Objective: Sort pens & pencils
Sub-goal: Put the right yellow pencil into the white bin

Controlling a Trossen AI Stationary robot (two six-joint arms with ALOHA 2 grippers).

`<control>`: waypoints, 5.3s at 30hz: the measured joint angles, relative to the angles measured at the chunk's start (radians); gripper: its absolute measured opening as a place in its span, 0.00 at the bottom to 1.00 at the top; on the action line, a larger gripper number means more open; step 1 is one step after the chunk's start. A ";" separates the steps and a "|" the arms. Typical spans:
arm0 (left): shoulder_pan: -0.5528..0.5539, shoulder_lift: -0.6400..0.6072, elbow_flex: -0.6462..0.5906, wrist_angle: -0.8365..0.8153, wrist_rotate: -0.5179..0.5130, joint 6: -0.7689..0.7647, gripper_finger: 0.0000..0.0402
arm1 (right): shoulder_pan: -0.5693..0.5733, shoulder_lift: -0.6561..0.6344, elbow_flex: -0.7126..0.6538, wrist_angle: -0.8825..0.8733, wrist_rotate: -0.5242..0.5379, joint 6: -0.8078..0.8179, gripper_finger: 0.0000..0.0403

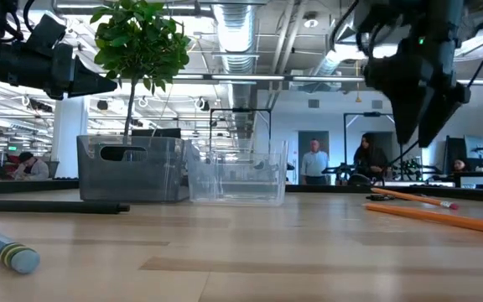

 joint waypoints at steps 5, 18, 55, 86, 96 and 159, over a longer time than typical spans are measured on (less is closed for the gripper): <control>0.000 0.000 0.000 0.000 0.000 -0.005 0.21 | -0.012 0.067 0.000 -0.001 0.044 0.011 0.87; 0.000 0.000 0.000 -0.002 0.000 -0.006 0.21 | -0.150 0.032 -0.058 0.032 0.010 -0.105 0.87; 0.000 0.000 0.000 -0.002 0.000 0.001 0.21 | -0.233 0.116 -0.150 0.220 0.062 -0.099 0.86; 0.000 0.000 0.000 -0.002 0.000 0.002 0.21 | -0.220 0.115 -0.257 0.417 0.018 -0.018 0.84; 0.000 0.000 0.000 -0.002 0.000 0.002 0.21 | -0.222 0.115 -0.257 0.412 -0.004 0.012 0.76; 0.000 0.000 0.000 -0.002 -0.001 0.002 0.21 | -0.217 0.122 -0.231 0.368 0.002 -0.004 0.10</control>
